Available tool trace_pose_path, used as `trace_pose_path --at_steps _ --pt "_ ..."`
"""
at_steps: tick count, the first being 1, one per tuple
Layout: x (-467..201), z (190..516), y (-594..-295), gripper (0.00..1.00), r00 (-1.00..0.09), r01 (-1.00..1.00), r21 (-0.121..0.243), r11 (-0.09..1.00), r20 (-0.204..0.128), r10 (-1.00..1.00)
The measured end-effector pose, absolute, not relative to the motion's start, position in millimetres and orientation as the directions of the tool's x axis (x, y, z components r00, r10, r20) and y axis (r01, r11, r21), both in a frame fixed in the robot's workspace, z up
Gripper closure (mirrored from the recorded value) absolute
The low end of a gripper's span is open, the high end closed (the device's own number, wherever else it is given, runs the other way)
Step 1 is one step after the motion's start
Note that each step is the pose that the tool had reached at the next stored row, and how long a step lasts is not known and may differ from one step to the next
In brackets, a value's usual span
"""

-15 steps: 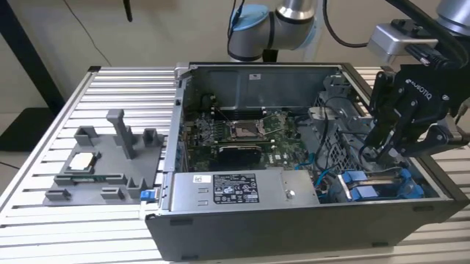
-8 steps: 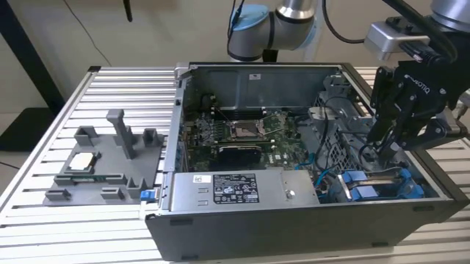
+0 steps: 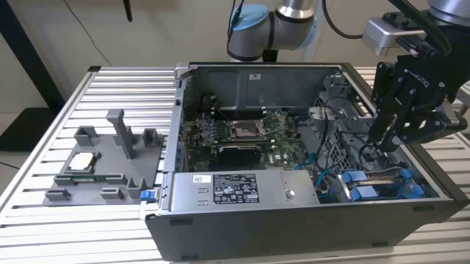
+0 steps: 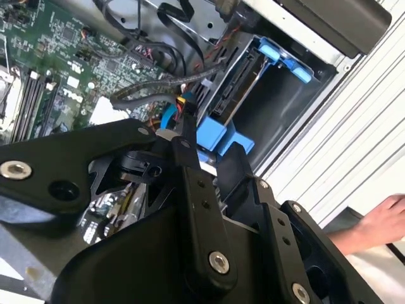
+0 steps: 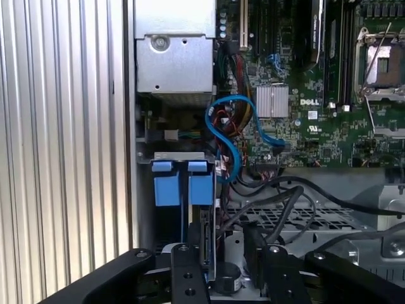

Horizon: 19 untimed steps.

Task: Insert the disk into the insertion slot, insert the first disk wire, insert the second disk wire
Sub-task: 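Insert the first disk wire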

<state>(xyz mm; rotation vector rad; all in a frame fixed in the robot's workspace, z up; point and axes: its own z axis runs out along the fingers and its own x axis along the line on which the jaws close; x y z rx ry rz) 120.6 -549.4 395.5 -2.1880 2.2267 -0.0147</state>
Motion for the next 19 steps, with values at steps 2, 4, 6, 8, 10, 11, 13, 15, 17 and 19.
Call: trace_pose_path --at_steps 2,4,6,8,10,11,13,15,17,19 --pt "120.5 395.0 -547.2 0.59 -0.017 -1.0 -0.022 0.018 -0.008 -1.0" --pt "120.5 393.6 -544.5 0.59 -0.018 -1.0 -0.023 0.018 -0.009 -1.0" --pt "120.5 391.8 -543.0 0.59 -0.017 -1.0 -0.024 0.018 -0.01 -1.0" --pt "120.4 390.2 -542.1 0.59 -0.018 -0.999 -0.028 0.018 -0.013 -1.0" --pt "120.4 388.8 -541.4 0.59 -0.017 -0.999 -0.036 0.018 -0.017 -1.0" --pt "120.5 388.5 -541.4 0.59 -0.017 -0.999 -0.041 0.018 -0.019 -1.0" --pt "120.4 387.9 -541.2 0.62 -0.017 -0.999 -0.047 0.018 -0.023 -1.0" --pt "120.0 387.3 -541.0 0.68 -0.017 -0.999 -0.051 0.018 -0.028 -0.999" --pt "119.6 386.7 -540.8 0.75 -0.016 -0.998 -0.053 0.018 -0.034 -0.999" --pt "119.2 386.1 -540.7 0.75 -0.016 -0.998 -0.054 0.018 -0.04 -0.999"
